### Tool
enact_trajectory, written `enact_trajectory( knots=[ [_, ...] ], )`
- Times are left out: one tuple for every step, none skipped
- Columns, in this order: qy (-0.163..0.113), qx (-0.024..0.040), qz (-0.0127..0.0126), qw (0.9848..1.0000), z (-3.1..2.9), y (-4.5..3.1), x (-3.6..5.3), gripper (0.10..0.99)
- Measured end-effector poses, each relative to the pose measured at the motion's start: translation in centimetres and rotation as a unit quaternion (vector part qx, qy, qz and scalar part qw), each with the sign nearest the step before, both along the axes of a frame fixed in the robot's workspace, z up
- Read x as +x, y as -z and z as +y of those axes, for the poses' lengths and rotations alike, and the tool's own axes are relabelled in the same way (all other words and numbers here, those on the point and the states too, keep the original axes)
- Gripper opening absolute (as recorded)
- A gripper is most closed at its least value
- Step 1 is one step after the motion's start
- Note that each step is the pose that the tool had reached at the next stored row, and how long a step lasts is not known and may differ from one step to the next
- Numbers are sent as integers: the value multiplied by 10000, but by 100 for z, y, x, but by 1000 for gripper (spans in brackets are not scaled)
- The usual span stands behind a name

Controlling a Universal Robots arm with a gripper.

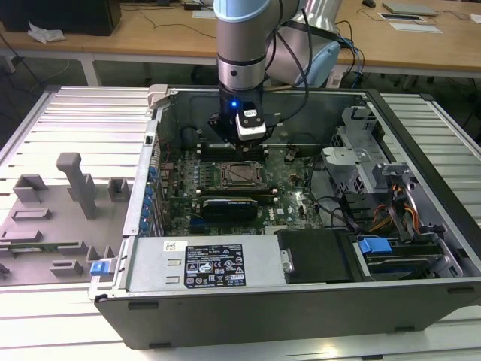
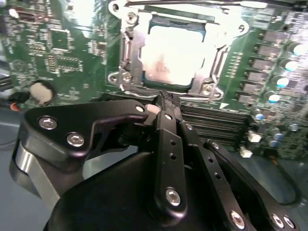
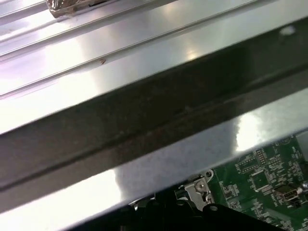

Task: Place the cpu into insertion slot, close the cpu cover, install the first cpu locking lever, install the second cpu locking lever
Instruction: 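Install the first cpu locking lever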

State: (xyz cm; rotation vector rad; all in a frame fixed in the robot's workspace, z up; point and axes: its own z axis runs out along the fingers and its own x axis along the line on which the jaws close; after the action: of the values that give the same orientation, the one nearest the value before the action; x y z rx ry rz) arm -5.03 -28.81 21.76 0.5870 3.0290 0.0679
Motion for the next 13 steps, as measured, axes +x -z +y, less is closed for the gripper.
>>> enact_trajectory(
  knots=[
    [0,0,1,10000,0,0,0,106],
    [0,0,1,10000,0,0,0,106],
    [0,1,0,10000,0,1,0,106],
    [0,-19,0,10000,-2,2,1,106],
    [0,-41,0,10000,-4,1,1,106],
    [-1,-67,0,10000,-7,1,1,106],
    [-2,-106,0,9999,-15,1,1,106],
    [-4,-129,1,9999,-25,0,0,106],
    [-5,-143,1,9999,-40,0,0,106],
    [-6,-148,1,9999,-57,1,0,106],
    [-7,-153,1,9999,-79,2,0,106],
    [-8,-158,1,9999,-105,2,1,106],
    [-8,-162,1,9999,-127,3,0,106]
  ],
)
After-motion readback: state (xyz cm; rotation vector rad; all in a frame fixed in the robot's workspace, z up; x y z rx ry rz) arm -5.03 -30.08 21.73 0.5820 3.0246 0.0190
